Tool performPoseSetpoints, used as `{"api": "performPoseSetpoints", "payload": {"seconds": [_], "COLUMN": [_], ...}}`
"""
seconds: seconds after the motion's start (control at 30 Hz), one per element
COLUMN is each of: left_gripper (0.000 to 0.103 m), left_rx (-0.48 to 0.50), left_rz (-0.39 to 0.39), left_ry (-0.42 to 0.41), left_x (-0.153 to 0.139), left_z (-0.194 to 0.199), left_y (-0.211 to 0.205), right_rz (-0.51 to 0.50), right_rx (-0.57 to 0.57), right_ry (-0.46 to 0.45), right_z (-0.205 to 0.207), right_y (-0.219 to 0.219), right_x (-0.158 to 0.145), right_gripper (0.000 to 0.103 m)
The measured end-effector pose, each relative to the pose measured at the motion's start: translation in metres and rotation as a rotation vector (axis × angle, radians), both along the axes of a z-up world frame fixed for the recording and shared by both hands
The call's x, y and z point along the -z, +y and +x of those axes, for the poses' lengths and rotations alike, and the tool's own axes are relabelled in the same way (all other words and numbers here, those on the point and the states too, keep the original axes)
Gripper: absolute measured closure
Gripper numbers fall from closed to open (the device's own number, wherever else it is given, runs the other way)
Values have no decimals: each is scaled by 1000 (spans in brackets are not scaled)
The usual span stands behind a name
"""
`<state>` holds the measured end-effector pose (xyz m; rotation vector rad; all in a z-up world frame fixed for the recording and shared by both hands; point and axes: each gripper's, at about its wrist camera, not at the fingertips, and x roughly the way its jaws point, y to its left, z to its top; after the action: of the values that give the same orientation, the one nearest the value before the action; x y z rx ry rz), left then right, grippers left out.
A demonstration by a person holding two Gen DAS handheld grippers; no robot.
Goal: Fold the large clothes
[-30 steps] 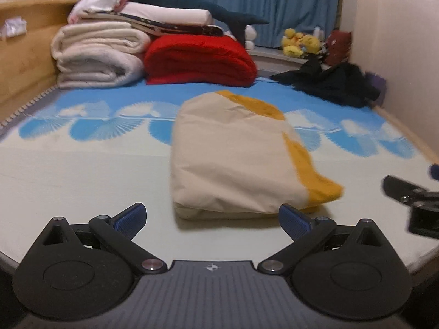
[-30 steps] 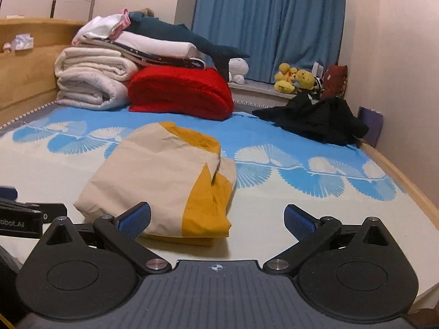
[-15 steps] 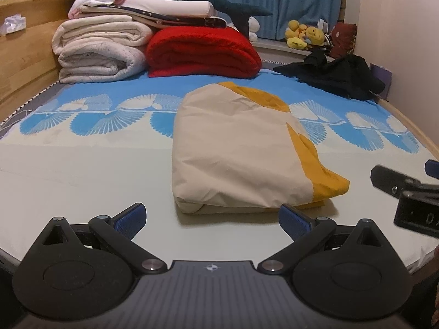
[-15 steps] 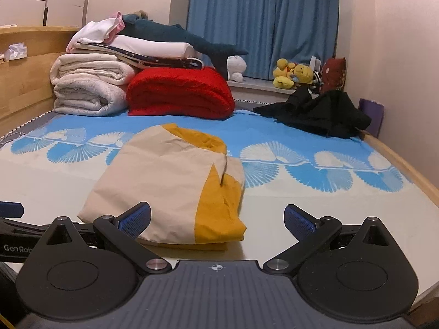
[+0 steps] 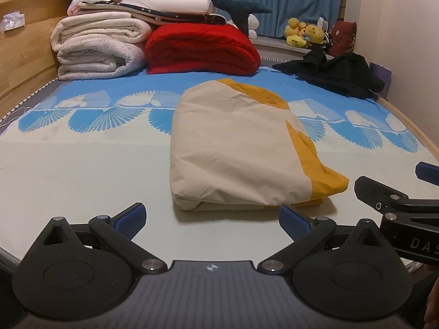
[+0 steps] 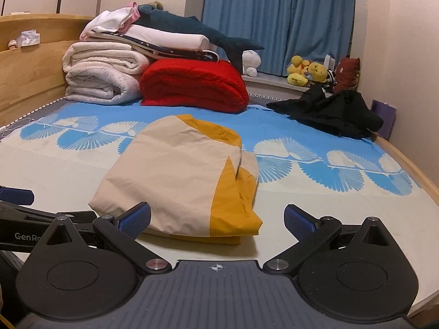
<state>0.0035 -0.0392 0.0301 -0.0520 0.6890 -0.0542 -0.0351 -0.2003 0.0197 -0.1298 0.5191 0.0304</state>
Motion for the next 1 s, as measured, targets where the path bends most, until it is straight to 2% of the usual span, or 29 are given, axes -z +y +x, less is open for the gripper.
{"api": "performPoseSetpoints", "payload": {"seconds": [1.0], "left_gripper": [1], "left_rx": [7], "left_rz": [-6], "left_ry": [7], "left_x": [1], "left_z": [1], "left_y": [1], "right_rz": [3], "right_rx": [1], "right_ry": [8], "right_z": [-2], "right_y": [2], "right_x": [1], "right_gripper": [1]}}
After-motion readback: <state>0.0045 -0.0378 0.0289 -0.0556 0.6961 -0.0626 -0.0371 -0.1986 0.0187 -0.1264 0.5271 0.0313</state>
